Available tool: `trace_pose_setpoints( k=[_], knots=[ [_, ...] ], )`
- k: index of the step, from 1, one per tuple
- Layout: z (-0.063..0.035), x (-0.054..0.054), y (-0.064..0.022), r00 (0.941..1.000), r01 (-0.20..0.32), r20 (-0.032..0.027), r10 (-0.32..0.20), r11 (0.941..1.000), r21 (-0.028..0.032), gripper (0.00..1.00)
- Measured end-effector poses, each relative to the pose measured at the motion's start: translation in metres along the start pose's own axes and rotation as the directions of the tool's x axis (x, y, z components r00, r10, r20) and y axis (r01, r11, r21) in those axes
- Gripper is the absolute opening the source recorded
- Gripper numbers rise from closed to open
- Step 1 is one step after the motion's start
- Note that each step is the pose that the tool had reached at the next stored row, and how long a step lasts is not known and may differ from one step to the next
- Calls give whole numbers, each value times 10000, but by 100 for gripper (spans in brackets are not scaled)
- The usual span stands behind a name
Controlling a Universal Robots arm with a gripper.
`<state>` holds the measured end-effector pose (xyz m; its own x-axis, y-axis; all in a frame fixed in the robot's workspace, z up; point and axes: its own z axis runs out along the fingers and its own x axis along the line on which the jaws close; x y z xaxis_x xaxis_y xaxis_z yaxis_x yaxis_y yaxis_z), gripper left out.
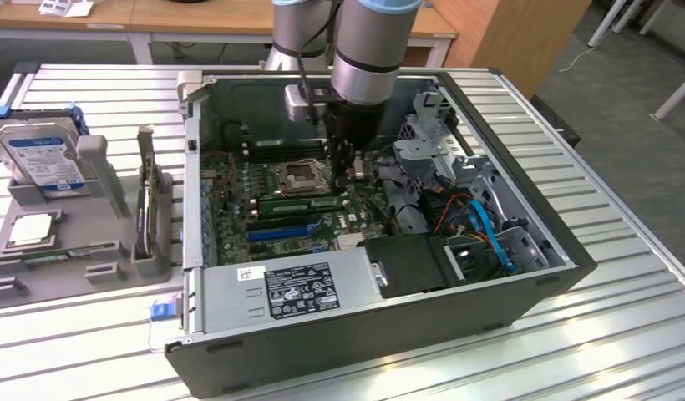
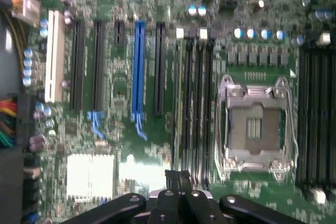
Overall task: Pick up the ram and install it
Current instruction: 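Press down the ram until it locks into place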
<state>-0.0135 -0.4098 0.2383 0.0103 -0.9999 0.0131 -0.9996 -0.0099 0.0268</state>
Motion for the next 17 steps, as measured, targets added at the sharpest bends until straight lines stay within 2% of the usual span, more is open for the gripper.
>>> trace_pose_setpoints(
  k=[5, 10, 14, 17],
  knots=[
    [13, -2, 225, 9998, -5, -206, 5, 10000, -2, 11],
    [22, -4, 454, 9990, -12, -446, 12, 10000, -4, 11],
    [26, -25, 604, 9983, -16, -581, 16, 10000, 6, 11],
    [29, -66, 679, 9979, -17, -643, 18, 10000, 19, 11]
  ],
)
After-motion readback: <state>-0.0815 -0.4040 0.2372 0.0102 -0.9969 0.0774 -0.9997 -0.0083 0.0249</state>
